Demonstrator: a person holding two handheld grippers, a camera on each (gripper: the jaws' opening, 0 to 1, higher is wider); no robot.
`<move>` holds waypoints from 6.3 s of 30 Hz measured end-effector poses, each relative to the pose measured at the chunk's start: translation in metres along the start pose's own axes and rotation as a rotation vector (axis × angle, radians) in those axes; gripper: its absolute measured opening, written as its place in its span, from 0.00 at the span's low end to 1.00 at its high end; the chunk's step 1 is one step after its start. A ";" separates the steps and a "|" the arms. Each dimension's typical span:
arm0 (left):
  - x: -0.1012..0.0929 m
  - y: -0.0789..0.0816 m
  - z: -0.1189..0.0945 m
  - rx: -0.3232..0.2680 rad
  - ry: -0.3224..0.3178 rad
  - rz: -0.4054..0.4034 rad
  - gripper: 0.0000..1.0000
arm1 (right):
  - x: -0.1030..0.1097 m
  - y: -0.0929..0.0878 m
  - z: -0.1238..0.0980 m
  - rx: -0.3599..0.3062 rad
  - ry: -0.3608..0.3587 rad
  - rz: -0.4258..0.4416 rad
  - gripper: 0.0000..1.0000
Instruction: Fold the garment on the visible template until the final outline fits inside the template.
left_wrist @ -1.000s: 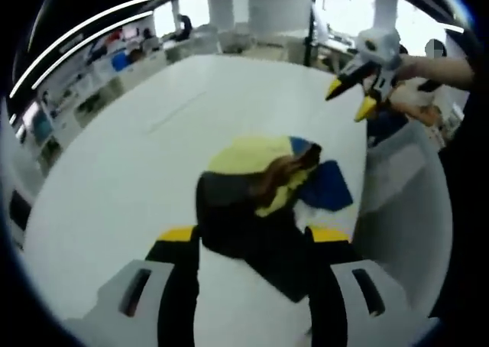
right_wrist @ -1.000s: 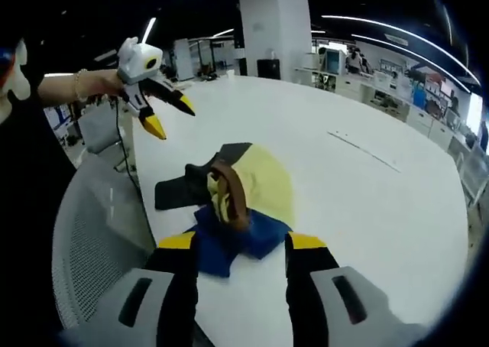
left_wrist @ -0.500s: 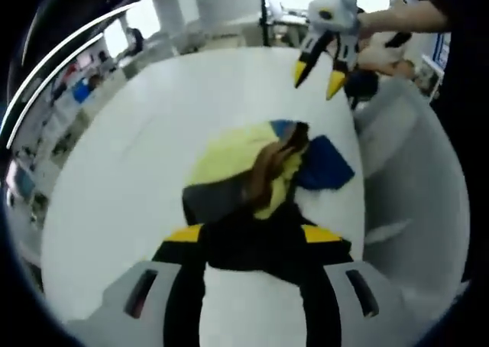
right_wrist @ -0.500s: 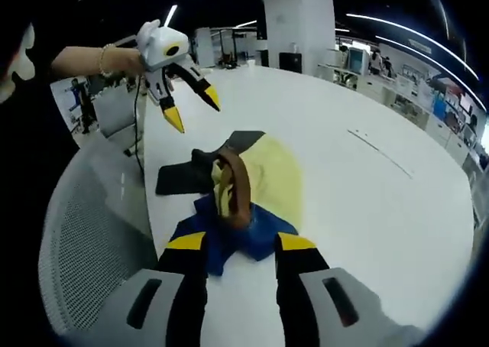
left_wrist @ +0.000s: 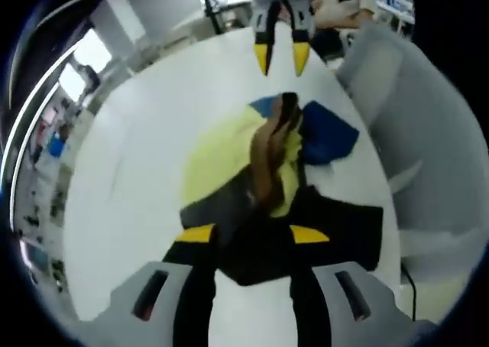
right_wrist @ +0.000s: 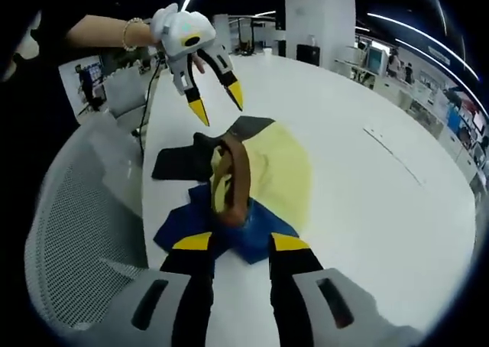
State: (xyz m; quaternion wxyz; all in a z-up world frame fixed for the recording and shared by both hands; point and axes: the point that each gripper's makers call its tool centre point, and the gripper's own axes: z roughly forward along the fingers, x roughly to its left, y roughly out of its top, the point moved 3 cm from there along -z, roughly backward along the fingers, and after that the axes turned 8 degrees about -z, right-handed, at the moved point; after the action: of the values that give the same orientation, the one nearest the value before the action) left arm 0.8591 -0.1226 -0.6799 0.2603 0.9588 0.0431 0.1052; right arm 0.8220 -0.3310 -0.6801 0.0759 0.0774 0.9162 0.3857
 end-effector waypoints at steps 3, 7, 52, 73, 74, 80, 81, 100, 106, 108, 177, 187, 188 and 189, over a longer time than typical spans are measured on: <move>0.000 -0.003 0.006 0.010 -0.012 0.018 0.29 | -0.001 -0.003 0.006 0.018 0.014 -0.027 0.27; 0.004 -0.003 0.009 0.007 0.001 0.051 0.25 | 0.000 -0.001 0.012 0.032 0.034 -0.076 0.25; 0.002 0.006 0.009 -0.046 -0.037 -0.012 0.00 | -0.002 0.001 0.028 0.066 0.062 -0.153 0.04; 0.000 0.034 -0.066 -0.288 0.097 -0.254 0.00 | -0.035 0.076 -0.041 -0.007 -0.152 -0.246 0.03; 0.003 0.037 -0.074 -0.317 0.114 -0.280 0.00 | -0.038 0.084 -0.046 -0.015 -0.167 -0.255 0.03; 0.010 0.051 -0.112 -0.414 0.192 -0.352 0.00 | -0.052 0.125 -0.071 -0.052 -0.236 -0.299 0.03; 0.011 0.053 -0.117 -0.423 0.202 -0.361 0.00 | -0.053 0.130 -0.074 -0.056 -0.240 -0.307 0.03; 0.039 0.114 -0.247 -0.733 0.450 -0.532 0.00 | -0.064 0.248 -0.168 -0.205 -0.491 -0.403 0.02; 0.041 0.132 -0.279 -0.789 0.487 -0.525 0.00 | -0.064 0.278 -0.198 -0.266 -0.544 -0.424 0.02; 0.041 0.137 -0.288 -0.810 0.493 -0.524 0.00 | -0.063 0.285 -0.206 -0.270 -0.557 -0.439 0.02; 0.171 0.026 -0.061 -0.563 0.211 -1.076 0.00 | -0.215 0.119 0.008 0.100 -0.172 -0.171 0.02; 0.217 -0.014 -0.014 -0.534 0.206 -1.227 0.00 | -0.276 0.095 0.075 0.149 -0.140 -0.141 0.02; 0.221 -0.019 -0.008 -0.522 0.202 -1.244 0.00 | -0.279 0.092 0.080 0.154 -0.140 -0.139 0.02; 0.224 -0.022 -0.003 -0.517 0.203 -1.246 0.00 | -0.283 0.090 0.085 0.161 -0.141 -0.138 0.02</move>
State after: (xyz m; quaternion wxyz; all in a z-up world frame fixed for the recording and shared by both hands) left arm 1.0761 -0.0716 -0.6477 0.4876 0.6474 0.5849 0.0321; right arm 1.1222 -0.2669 -0.6518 0.1602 0.0470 0.9397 0.2986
